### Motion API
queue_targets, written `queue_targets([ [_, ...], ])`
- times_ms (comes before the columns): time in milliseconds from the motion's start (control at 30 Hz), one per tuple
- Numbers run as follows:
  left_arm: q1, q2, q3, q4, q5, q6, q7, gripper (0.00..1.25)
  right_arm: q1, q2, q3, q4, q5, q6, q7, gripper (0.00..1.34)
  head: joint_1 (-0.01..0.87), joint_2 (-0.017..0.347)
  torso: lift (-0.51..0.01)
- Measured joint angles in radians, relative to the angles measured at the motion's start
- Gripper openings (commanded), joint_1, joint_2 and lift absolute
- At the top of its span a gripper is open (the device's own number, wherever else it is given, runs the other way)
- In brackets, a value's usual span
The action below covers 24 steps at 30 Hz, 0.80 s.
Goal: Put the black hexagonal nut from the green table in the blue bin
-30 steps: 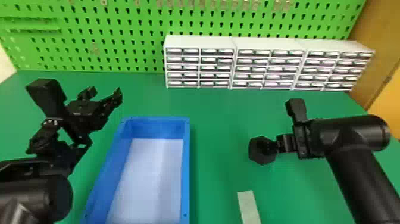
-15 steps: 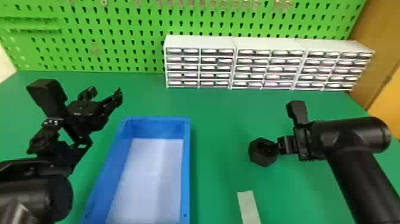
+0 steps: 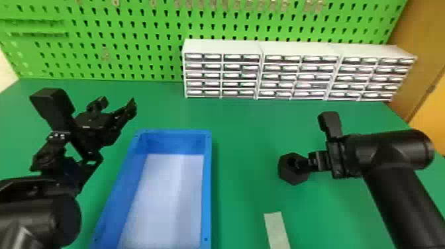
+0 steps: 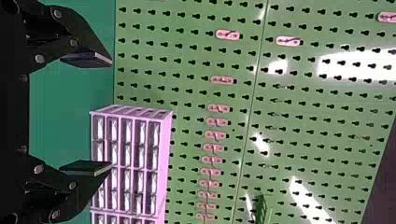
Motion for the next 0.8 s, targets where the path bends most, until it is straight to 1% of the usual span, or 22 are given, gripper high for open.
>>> queue_targets([
  [233, 0.000, 0.000, 0.000, 0.000, 0.000, 0.000, 0.000, 0.78, -0.002, 0.001, 0.008, 0.000, 0.019, 0.001, 0.011, 0.45, 0.691, 0.009, -0.097],
  [500, 0.000, 0.000, -0.003, 0.000, 0.000, 0.000, 0.000, 0.78, -0.005, 0.001, 0.026, 0.000, 0.051, 0.004, 0.027, 0.40, 0.691, 0.009, -0.097],
  [600, 0.000, 0.000, -0.003, 0.000, 0.000, 0.000, 0.000, 0.78, -0.007, 0.001, 0.030, 0.000, 0.058, 0.005, 0.029, 0.40, 0.691, 0.009, -0.097],
  [700, 0.000, 0.000, -0.001, 0.000, 0.000, 0.000, 0.000, 0.78, -0.008, 0.001, 0.032, 0.000, 0.062, 0.005, 0.030, 0.36, 0.691, 0.009, -0.097],
  [800, 0.000, 0.000, -0.002, 0.000, 0.000, 0.000, 0.000, 0.78, -0.009, 0.001, 0.034, 0.000, 0.064, 0.005, 0.031, 0.36, 0.691, 0.009, -0.097],
])
